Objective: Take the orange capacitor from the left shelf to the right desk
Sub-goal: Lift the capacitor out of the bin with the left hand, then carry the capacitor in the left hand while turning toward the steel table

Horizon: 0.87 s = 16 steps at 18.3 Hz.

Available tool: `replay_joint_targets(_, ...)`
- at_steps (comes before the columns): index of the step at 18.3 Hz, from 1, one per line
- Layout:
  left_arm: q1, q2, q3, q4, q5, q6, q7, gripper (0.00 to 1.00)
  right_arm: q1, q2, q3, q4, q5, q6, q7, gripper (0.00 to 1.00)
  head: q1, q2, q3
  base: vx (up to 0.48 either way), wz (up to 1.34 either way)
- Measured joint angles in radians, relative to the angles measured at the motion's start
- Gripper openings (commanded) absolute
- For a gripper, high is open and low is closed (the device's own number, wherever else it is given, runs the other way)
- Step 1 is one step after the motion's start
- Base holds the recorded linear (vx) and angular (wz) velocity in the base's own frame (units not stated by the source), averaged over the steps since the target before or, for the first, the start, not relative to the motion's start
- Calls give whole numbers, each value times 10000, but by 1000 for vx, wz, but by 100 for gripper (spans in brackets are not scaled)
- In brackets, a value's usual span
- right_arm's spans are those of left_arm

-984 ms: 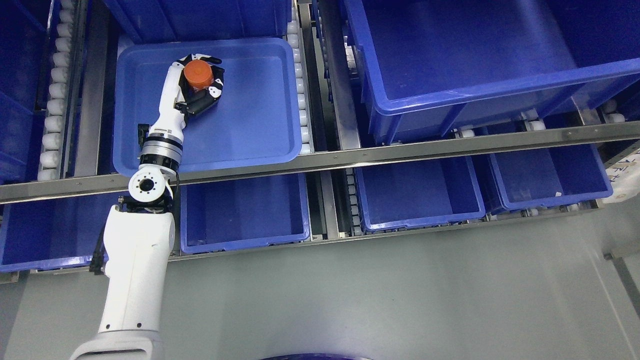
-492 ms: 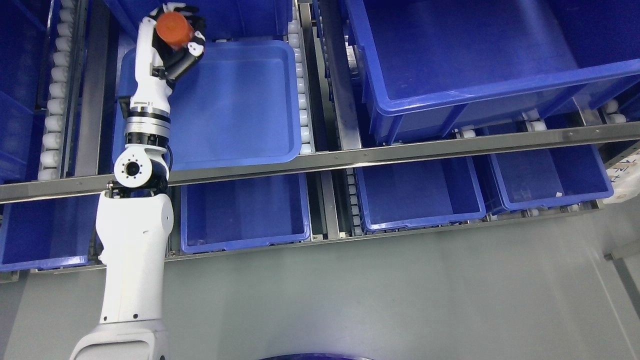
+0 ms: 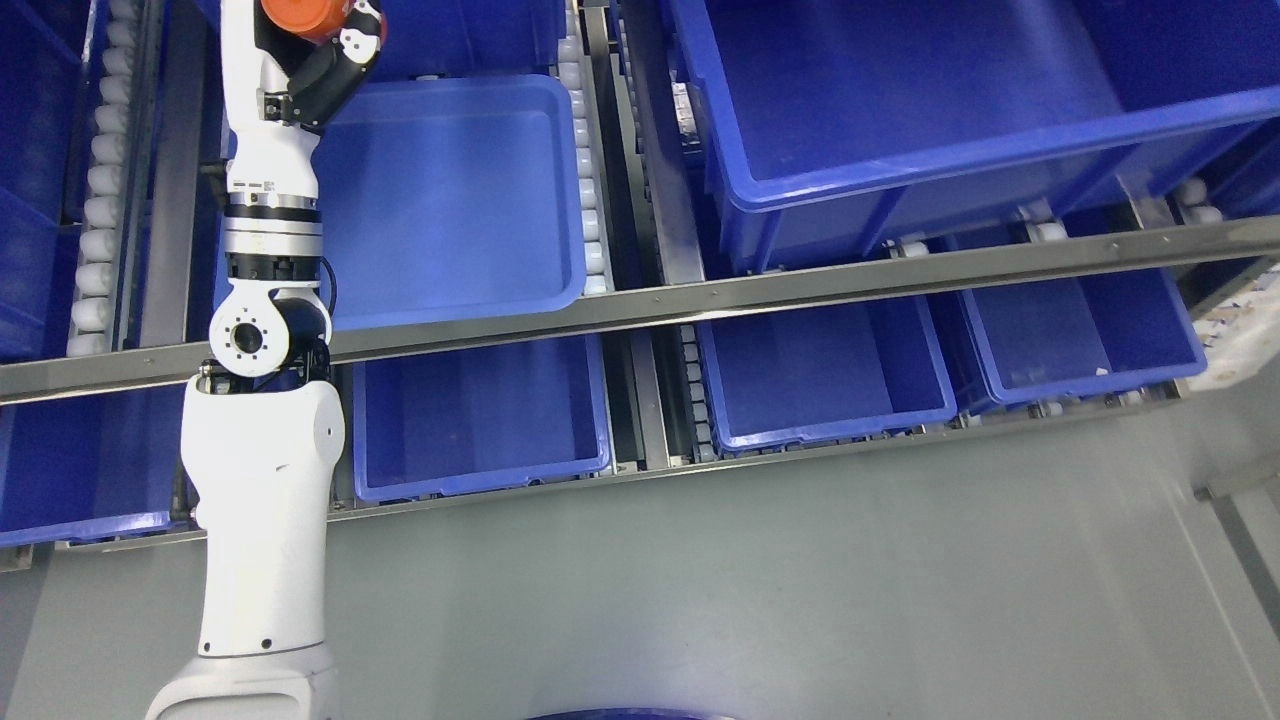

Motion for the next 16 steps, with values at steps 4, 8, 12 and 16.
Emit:
replay_joint_targets(4, 147, -17, 78, -547, 53, 375, 67, 2, 2, 0, 0, 0, 0, 2, 0, 100, 0, 0, 0, -177, -257)
replay_joint_targets(8, 223, -28, 229, -939, 82, 599, 72, 2, 3, 0, 0, 0, 0, 4, 0, 100, 0, 0, 0, -201, -327)
replay_joint_targets(12, 248, -35, 296, -1193, 93, 628, 22, 2, 3, 0, 0, 0, 0, 7, 0, 100, 0, 0, 0, -138, -455)
replay_joint_targets(16, 243, -40, 287, -1376, 99, 640, 4, 2, 4, 0, 0, 0, 0, 48, 0, 100, 0, 0, 0, -80, -614)
